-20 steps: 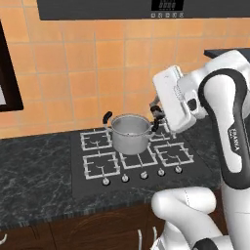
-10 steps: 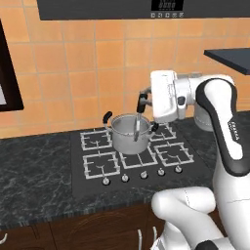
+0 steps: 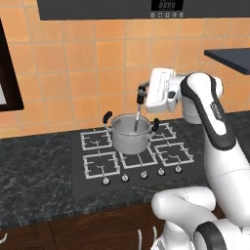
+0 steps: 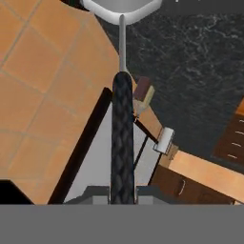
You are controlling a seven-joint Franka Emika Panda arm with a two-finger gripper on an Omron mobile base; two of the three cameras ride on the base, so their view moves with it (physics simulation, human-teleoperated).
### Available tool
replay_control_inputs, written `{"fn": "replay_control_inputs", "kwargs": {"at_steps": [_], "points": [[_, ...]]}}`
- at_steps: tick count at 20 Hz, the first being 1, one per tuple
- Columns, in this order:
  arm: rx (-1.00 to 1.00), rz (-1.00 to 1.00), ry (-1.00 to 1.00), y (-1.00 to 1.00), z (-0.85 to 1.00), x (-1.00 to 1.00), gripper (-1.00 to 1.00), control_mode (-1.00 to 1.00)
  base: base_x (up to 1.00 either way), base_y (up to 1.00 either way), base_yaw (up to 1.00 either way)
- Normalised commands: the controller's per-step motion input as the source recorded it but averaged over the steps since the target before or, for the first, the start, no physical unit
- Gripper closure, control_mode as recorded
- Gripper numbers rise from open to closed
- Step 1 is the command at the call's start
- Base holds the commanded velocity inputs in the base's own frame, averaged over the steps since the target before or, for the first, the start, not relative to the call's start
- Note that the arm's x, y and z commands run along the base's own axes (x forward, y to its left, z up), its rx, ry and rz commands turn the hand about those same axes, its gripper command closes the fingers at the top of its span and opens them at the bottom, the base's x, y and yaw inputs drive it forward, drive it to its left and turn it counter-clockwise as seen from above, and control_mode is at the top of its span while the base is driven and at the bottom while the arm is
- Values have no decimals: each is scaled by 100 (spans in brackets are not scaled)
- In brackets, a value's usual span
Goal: Put the carrot and bell pepper in the pot. Retrieve the spatula and lightly stir the vegetables in the pot.
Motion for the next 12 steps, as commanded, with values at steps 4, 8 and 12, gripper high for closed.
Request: {"fn": "replay_control_inputs", "kwargs": {"at_steps": [4, 8, 12], "points": [[6, -30, 3, 0, -24, 52, 100, -100, 0, 0, 0], [20, -25, 14, 0, -21, 41, 100, -100, 0, 0, 0], [17, -28, 5, 36, -1, 29, 100, -100, 0, 0, 0]]}}
